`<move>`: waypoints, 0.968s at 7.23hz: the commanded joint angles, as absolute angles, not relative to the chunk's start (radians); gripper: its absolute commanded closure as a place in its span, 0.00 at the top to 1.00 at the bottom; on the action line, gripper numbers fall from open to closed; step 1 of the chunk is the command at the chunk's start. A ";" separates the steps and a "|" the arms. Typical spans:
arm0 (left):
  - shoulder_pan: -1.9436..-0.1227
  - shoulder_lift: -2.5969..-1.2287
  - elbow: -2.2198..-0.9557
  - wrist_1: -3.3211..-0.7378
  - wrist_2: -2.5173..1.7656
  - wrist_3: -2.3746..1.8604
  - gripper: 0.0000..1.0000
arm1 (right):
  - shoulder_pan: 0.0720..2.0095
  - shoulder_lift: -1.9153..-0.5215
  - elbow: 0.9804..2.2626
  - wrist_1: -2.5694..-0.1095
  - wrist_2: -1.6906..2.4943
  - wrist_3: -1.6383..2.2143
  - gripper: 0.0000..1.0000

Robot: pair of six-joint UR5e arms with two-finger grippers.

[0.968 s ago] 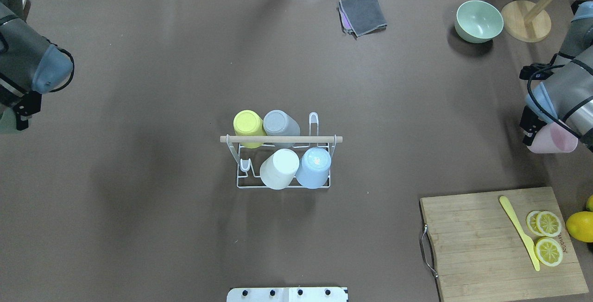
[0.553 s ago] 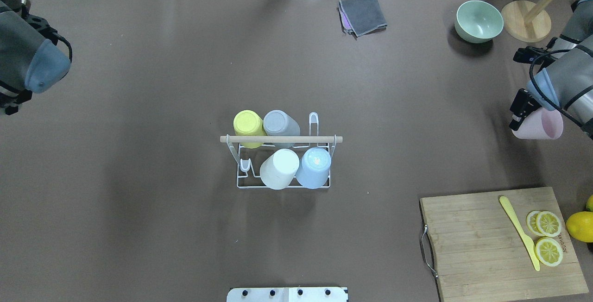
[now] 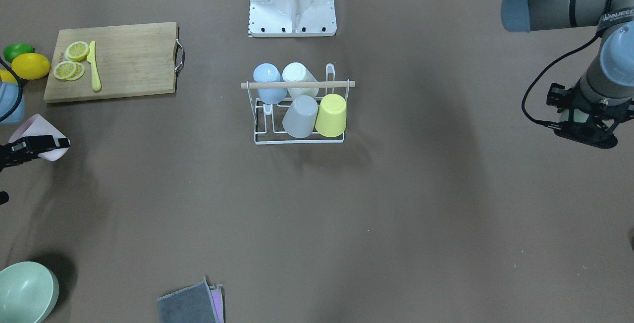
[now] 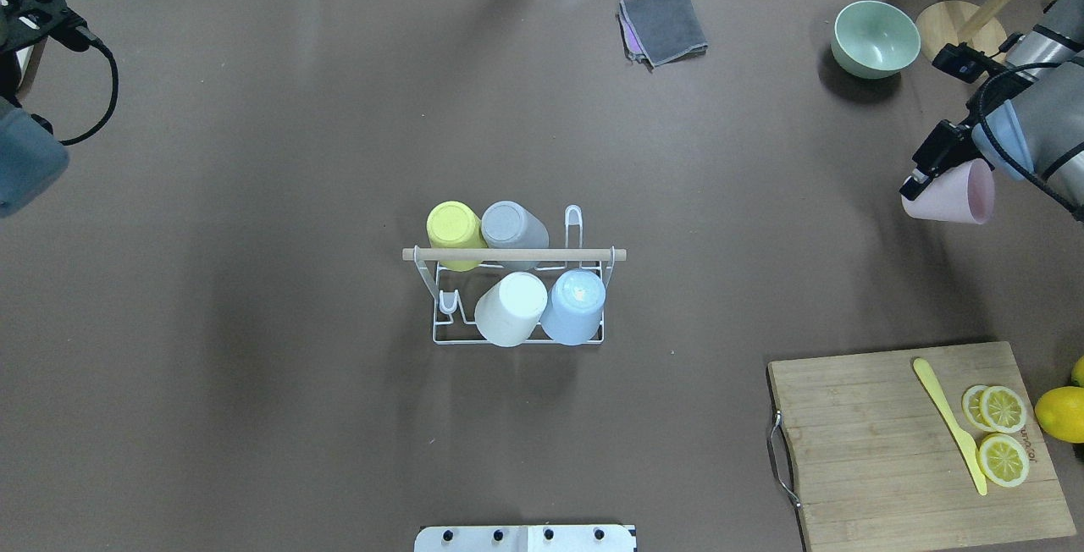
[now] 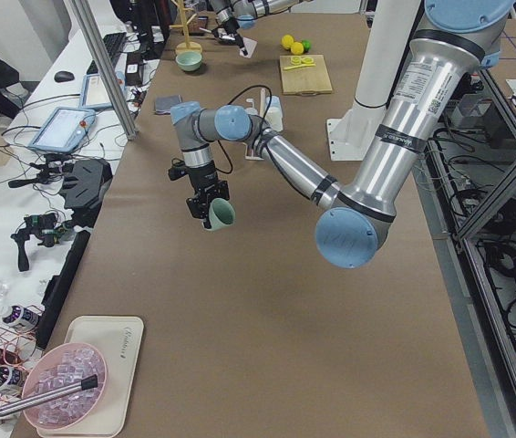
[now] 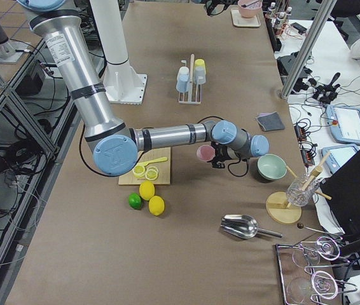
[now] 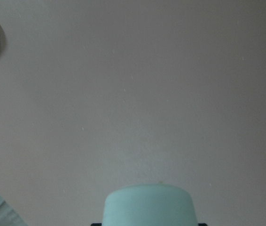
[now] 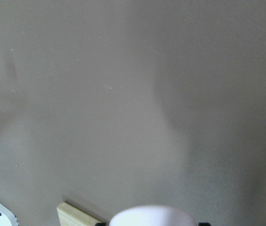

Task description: Place cup on cup holder

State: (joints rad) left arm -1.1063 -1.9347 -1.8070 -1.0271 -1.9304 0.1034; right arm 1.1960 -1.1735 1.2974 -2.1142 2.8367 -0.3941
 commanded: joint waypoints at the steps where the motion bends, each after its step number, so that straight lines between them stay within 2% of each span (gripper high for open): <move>1: -1.108 -1.855 -1.841 -1.286 -1.928 -0.025 0.00 | 1.204 -1.177 1.305 -2.054 2.885 -0.397 0.37; 3: -1.101 -1.827 -1.838 -1.519 -1.919 -0.069 0.00 | 1.204 -1.189 1.289 -1.965 3.001 -0.397 0.36; 7: -1.062 -1.786 -1.752 -2.139 -1.896 -0.279 0.00 | 1.204 -1.212 1.279 -1.941 3.403 -0.400 0.35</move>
State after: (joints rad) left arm -1.0817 -1.7902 -1.7697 -1.9645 -1.9070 -0.2136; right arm 1.2042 -1.2094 1.2808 -1.9437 3.2706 -0.3990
